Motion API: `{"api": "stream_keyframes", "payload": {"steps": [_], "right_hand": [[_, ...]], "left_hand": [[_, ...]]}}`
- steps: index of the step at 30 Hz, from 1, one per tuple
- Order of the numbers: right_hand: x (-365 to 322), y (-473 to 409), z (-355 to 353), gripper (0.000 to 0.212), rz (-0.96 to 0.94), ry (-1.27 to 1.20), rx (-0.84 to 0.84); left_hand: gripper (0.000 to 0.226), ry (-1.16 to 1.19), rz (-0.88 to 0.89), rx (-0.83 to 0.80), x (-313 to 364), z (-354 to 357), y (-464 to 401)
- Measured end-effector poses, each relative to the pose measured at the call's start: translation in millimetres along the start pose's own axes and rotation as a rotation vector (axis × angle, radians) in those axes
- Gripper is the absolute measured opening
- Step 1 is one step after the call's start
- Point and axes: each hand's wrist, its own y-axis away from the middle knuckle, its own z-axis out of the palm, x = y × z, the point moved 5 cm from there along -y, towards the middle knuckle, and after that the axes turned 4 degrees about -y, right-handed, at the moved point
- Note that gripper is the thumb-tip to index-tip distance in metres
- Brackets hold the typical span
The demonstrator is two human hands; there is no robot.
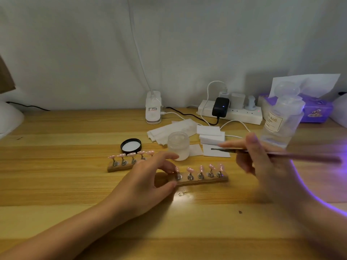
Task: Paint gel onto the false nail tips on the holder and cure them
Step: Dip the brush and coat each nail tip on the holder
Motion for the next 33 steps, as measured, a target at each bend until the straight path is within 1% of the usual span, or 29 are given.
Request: {"api": "stream_keyframes", "payload": {"steps": [2,5,8,13,17,21,25,28,33], "right_hand": [[-3,-19,-1,0.036,0.040,0.001,0.041],[-7,-52,5,0.020,0.068,0.067,0.007],[-5,-82,19,0.029,0.121,0.139,-0.085],[15,-113,44,0.024,0.197,0.373,-0.237],[30,-116,62,0.023,0.289,0.363,-0.385],[34,-114,71,0.020,0.346,0.390,-0.520],[29,-120,67,0.020,0.344,0.354,-0.508],[30,-116,71,0.020,0.364,0.397,-0.572],[30,-115,70,0.020,0.371,0.414,-0.571]], "left_hand": [[0.051,0.016,0.016,0.041,-3,-1,-2],[0.050,0.051,0.007,0.103,-8,-1,-2],[0.043,0.091,-0.003,0.147,-12,-2,-1],[0.023,0.106,0.002,0.179,-13,-3,-2],[0.012,0.138,-0.022,0.161,-15,-2,-6],[0.014,0.155,-0.037,0.172,-16,-2,-6],[0.014,0.144,-0.060,0.167,-16,-1,-7],[0.015,0.141,-0.078,0.162,-15,-2,-7],[0.012,0.158,-0.118,0.133,-14,-3,-8]]}}
